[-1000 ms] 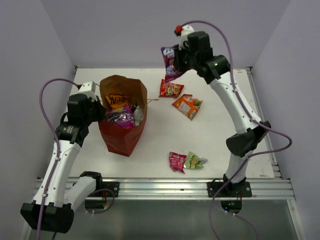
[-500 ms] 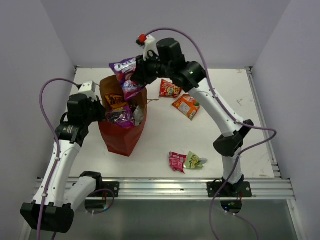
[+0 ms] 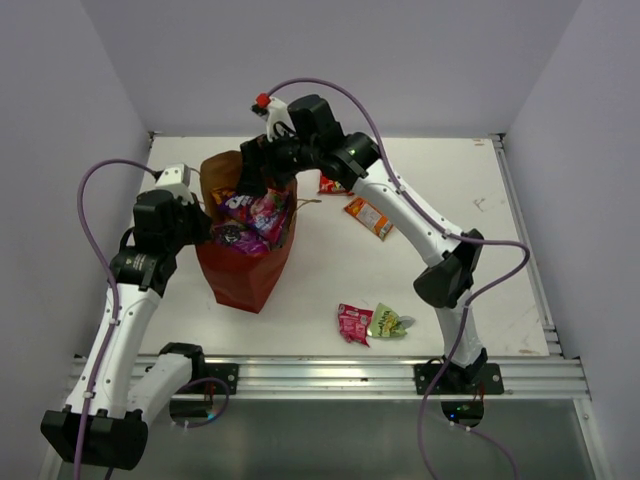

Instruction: Place the snacks into the paper bag

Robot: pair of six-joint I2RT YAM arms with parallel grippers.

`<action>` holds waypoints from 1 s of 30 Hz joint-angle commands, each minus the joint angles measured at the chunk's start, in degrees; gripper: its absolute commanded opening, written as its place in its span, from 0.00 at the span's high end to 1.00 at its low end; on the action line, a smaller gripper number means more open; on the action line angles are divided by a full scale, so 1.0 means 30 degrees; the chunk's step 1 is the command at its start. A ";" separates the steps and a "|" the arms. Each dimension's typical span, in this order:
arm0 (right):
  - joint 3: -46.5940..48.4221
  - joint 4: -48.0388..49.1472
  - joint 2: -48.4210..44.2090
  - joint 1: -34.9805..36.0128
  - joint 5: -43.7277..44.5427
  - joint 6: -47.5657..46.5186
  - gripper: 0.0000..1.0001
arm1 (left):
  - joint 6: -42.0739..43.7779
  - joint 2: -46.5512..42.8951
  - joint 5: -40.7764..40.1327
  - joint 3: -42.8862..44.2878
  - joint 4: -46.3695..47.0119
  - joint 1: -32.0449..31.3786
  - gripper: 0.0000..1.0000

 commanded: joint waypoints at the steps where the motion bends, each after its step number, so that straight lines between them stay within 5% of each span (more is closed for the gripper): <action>1: 0.1428 0.0432 -0.1148 0.0040 0.0648 -0.0945 0.01 | 0.0075 -0.0243 0.0344 -0.0398 0.0400 -0.0197 1.00; 6: 0.2495 -0.1592 -0.2520 -0.0835 0.5155 -0.2825 0.01 | 0.0075 -0.0243 0.0374 -0.0340 0.0429 -0.0197 1.00; 12: -0.6638 -0.0776 -0.5630 -0.5757 0.7673 -0.1594 0.01 | 0.0016 -0.0273 0.0432 -0.0399 0.0488 -0.0226 1.00; 30: -1.0895 0.0485 0.0434 -0.8309 1.0406 -0.2708 0.01 | 0.0162 -0.0243 -0.0329 0.0246 -0.0186 -0.0197 1.00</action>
